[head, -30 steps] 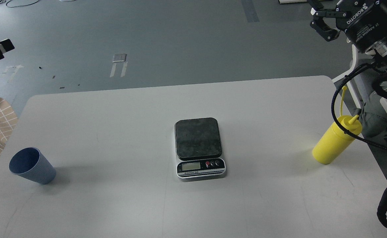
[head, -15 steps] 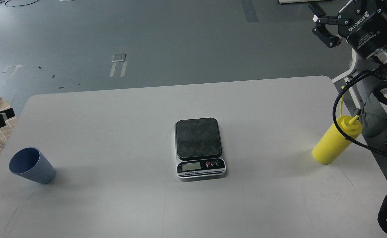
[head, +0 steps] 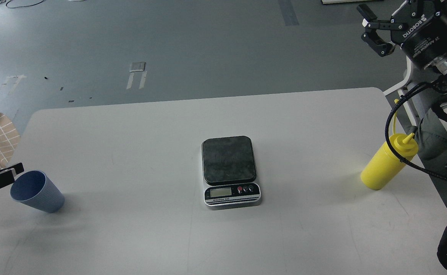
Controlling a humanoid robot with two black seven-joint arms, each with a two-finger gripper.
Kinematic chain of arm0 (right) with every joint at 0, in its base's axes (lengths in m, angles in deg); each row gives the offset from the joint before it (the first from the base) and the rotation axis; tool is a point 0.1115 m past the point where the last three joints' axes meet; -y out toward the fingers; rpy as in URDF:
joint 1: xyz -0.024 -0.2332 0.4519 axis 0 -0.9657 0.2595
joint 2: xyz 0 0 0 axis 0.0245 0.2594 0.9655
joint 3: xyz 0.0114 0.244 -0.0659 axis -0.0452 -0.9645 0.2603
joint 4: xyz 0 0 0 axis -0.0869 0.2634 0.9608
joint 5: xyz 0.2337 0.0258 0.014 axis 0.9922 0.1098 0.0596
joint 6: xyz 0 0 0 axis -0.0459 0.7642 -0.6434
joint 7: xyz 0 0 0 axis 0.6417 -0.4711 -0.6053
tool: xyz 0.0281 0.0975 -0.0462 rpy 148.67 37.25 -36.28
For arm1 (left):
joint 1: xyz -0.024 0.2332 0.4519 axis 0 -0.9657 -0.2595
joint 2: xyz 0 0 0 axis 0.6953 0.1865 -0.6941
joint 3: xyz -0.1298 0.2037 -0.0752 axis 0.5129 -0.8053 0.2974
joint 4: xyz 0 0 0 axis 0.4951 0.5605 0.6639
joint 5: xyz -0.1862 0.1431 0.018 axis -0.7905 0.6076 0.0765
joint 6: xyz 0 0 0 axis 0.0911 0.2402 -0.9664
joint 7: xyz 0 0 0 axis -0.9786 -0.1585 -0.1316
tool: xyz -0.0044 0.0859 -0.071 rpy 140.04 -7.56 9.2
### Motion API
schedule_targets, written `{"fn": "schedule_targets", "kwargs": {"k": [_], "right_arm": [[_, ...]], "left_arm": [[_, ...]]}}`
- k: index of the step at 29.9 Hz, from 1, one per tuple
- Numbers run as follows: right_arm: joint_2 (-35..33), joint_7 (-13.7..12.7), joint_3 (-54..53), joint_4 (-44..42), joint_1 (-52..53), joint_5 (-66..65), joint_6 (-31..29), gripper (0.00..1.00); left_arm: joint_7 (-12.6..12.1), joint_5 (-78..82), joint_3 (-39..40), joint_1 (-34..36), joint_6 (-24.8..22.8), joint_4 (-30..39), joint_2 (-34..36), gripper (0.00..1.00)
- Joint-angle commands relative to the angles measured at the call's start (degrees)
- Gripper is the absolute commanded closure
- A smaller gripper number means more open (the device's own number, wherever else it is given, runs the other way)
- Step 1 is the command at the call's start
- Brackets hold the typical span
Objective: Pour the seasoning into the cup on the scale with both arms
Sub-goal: 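Lower the left gripper beside the blue cup and close on it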
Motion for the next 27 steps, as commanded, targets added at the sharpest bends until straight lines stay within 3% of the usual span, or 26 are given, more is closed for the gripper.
{"fn": "schedule_targets", "kwargs": {"k": [1, 11, 27], "right_arm": [[0.1, 0.1, -0.1, 0.3, -0.3, 0.0, 0.0, 0.00], [0.0, 0.1, -0.3, 1.8, -2.4, 0.0, 0.0, 0.00], [-0.3, 0.0, -2.1, 4.3, -5.9, 0.0, 0.0, 0.00]], "left_arm": [[0.0, 0.0, -0.3, -3.3, 2.9, -1.3, -2.0, 0.02], [0.0, -0.3, 0.4, -3.9, 2.9, -2.9, -5.7, 0.02], [0.0, 0.6, 3.6, -3.7, 3.3, -3.7, -6.6, 0.13]]}}
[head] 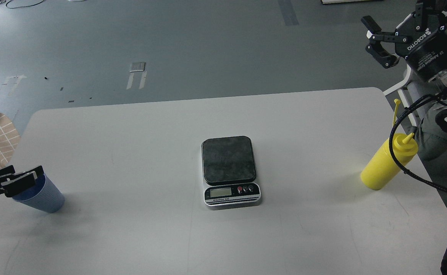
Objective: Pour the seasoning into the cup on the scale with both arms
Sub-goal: 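Lower the left gripper beside the blue cup and close on it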
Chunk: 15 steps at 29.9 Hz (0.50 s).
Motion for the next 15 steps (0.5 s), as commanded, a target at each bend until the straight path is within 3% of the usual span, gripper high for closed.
{"fn": "schedule_targets", "kwargs": {"k": [1, 15], "right_arm": [[-0.1, 0.0, -0.2, 0.4, -0.6, 0.0, 0.0, 0.00], [-0.1, 0.0, -0.5, 2.0, -2.3, 0.0, 0.0, 0.00]], "left_arm": [[0.0, 0.2, -0.1, 0.0, 0.4, -0.1, 0.0, 0.13], [0.0, 1.1, -0.6, -1.2, 0.6, -6.4, -2.8, 0.13]]}}
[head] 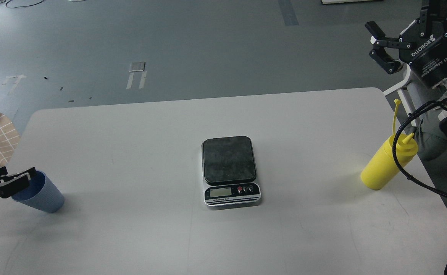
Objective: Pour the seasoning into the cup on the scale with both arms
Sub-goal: 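Lower the left gripper beside the blue cup and close on it, then lift the blue cup with the left gripper and carry it over the scale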
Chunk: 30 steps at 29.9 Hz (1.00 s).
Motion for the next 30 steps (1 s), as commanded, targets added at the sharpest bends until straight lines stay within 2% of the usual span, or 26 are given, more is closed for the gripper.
{"fn": "schedule_targets", "kwargs": {"k": [1, 4, 9, 10, 16, 27, 29, 30], "right_arm": [[-0.1, 0.1, 0.0, 0.0, 0.0, 0.0, 0.0, 0.00], [-0.1, 0.1, 0.0, 0.0, 0.0, -0.1, 0.0, 0.00], [-0.1, 0.1, 0.0, 0.0, -0.2, -0.1, 0.0, 0.00], [-0.1, 0.0, 0.0, 0.0, -0.2, -0.1, 0.0, 0.00], [-0.1, 0.0, 0.0, 0.0, -0.7, -0.1, 0.0, 0.00], [-0.1, 0.1, -0.4, 0.1, -1.2, -0.1, 0.0, 0.00], [-0.1, 0.0, -0.7, 0.0, -1.2, -0.1, 0.0, 0.00], [-0.1, 0.0, -0.7, 0.0, -1.2, -0.1, 0.0, 0.00]], "left_arm": [[0.0, 0.8, 0.0, -1.1, 0.1, -0.2, -0.2, 0.20], [0.0, 2.7, 0.1, -1.2, 0.6, -0.1, -0.3, 0.29], [0.0, 2.8, 0.0, -1.3, 1.5, 0.0, -0.2, 0.31], [0.0, 2.8, 0.0, -1.6, 1.7, -0.1, -0.2, 0.39], [0.0, 2.9, -0.1, -1.9, 3.1, -0.2, -0.2, 0.56], [0.0, 4.5, 0.1, -3.3, 3.3, -0.2, -0.2, 0.63], [0.0, 4.5, 0.1, -3.3, 3.4, -0.2, -0.2, 0.68], [0.0, 4.5, 0.2, -3.2, 3.3, -0.2, -0.2, 0.75]]}}
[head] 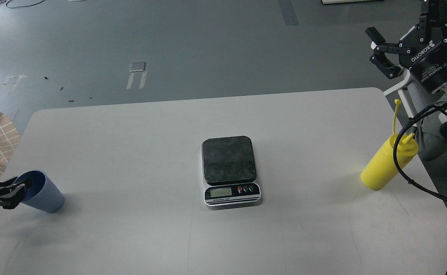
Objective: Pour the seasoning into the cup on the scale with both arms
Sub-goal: 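Lift the blue cup with the left gripper and carry it over the scale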
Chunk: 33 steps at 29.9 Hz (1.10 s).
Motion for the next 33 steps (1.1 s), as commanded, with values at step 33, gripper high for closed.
{"fn": "schedule_targets", "kwargs": {"k": [33], "right_arm": [[0.4, 0.0, -0.2, 1.0, -2.5, -0.1, 0.0, 0.00]], "left_arm": [[0.0, 14.0, 0.1, 17.5, -1.9, 2.0, -9.7, 1.00]]}}
